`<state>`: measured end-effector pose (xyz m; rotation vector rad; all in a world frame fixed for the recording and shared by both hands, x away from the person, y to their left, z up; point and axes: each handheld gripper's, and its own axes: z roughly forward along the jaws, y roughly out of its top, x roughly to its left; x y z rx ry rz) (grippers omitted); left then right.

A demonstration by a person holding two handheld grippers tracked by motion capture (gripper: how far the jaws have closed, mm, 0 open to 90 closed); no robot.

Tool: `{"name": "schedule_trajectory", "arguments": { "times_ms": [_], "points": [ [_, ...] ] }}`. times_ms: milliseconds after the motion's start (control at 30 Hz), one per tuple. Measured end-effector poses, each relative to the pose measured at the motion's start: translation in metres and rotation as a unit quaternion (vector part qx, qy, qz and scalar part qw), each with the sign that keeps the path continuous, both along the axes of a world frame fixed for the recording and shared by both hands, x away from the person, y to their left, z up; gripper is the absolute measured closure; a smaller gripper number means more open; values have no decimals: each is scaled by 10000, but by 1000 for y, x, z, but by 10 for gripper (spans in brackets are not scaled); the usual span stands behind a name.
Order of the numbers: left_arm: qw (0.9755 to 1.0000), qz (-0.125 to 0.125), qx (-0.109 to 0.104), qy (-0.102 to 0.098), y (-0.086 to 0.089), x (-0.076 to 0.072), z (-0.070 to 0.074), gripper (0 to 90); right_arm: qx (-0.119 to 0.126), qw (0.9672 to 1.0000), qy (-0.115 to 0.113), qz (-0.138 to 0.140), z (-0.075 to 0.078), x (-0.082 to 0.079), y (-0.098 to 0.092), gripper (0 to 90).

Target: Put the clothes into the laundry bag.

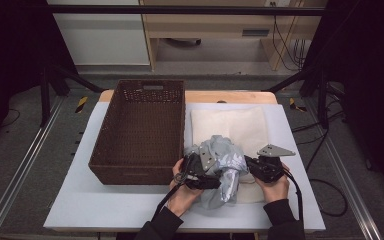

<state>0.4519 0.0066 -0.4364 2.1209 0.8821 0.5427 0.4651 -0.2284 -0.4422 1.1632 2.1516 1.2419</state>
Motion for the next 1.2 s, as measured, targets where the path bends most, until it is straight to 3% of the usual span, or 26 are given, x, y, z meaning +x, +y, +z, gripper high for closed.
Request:
{"name": "schedule_trajectory", "arguments": {
  "times_ms": [100, 133, 300, 367, 467, 567, 667, 733, 900, 1033, 1200],
  "points": [
    [9999, 122, 62, 73, -1, 5, -9, 266, -39, 10000, 9, 3, 0, -1, 1, 877],
    [9997, 110, 206, 23, -3, 4, -10, 304, -50, 10000, 12, 4, 0, -1, 2, 877],
    [9994, 149, 297, 75, -4, 8, -8, 688, -57, 10000, 29, 6, -1, 0, 2, 878],
    [9998, 112, 164, 67, 0, 5, -4, 759, -64, 10000, 3, 1, -1, 0, 2, 879],
    [9993, -177, -293, 132, 11, -9, 6, 782, 21, 10000, -17, -36, 0, 0, 1, 880],
    [9958, -695, -561, 190, 14, -32, 12, 784, 85, 9999, -26, -52, 1, 1, -1, 880],
    [9930, -1032, -507, 251, 3, -55, 7, 783, 104, 9999, -23, -76, 1, 1, 0, 880],
    [9922, -1092, -492, 355, -7, -59, 0, 783, 116, 9999, -63, -65, 2, 1, 0, 881],
    [9921, -878, -474, 766, -23, -35, -13, 782, 195, 9997, -116, -21, 5, -2, -1, 881],
    [9953, -549, -307, 740, -36, -16, -18, 782, 207, 9996, -207, 31, 7, -3, 0, 882],
    [9962, -261, -182, 811, -50, 0, -21, 780, 329, 9984, -456, 103, 13, -9, 1, 883]
  ]
}}
